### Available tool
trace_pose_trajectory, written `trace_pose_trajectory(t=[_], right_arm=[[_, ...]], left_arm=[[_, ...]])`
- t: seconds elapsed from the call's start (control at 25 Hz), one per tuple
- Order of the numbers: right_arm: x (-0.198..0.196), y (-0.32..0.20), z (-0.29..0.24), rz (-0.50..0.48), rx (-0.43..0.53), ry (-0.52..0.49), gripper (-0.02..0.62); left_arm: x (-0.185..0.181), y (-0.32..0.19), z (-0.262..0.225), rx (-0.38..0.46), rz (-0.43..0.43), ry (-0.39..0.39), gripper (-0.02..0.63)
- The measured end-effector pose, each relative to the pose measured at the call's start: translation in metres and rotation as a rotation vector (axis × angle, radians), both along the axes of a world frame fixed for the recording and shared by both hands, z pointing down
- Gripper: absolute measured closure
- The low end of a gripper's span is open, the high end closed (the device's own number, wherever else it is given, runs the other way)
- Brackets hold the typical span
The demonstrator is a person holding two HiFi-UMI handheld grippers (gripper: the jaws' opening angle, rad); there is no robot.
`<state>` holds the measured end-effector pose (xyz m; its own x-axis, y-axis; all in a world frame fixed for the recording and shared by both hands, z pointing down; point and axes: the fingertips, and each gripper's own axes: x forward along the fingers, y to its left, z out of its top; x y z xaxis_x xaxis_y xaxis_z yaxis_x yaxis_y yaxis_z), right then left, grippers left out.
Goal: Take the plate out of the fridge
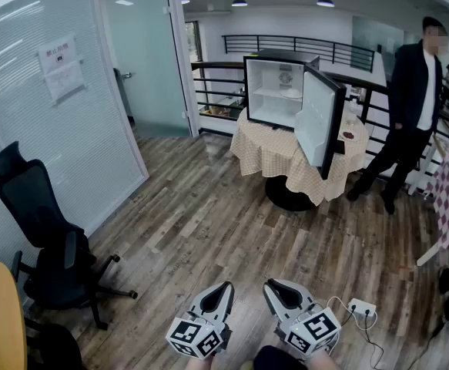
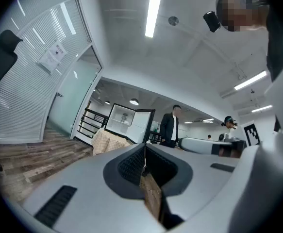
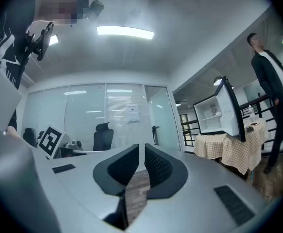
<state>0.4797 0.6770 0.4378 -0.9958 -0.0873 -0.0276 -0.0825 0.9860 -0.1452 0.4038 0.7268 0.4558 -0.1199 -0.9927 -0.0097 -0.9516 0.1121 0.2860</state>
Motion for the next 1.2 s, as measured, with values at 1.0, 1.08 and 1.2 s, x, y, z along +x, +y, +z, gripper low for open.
trace_pose_trajectory(t=[1.0,1.08,1.2], right_arm=[[-0.109,-0.139,0.008,-0.014,-0.039,0.0,0.538],[-0.119,-0.155,0.009,-0.015,-0.043,0.006,0.538],[-0.134,-0.172,0.011,-0.029,-0.045,0.014,0.538]], left_arm=[[-0.113,-0.138,0.003,-0.008,-0.017,-0.008,0.595],[-0.122,-0.153,0.001,-0.008,-0.02,-0.012,0.595],[-0.134,-0.173,0.003,-0.012,-0.028,-0.007,0.595]])
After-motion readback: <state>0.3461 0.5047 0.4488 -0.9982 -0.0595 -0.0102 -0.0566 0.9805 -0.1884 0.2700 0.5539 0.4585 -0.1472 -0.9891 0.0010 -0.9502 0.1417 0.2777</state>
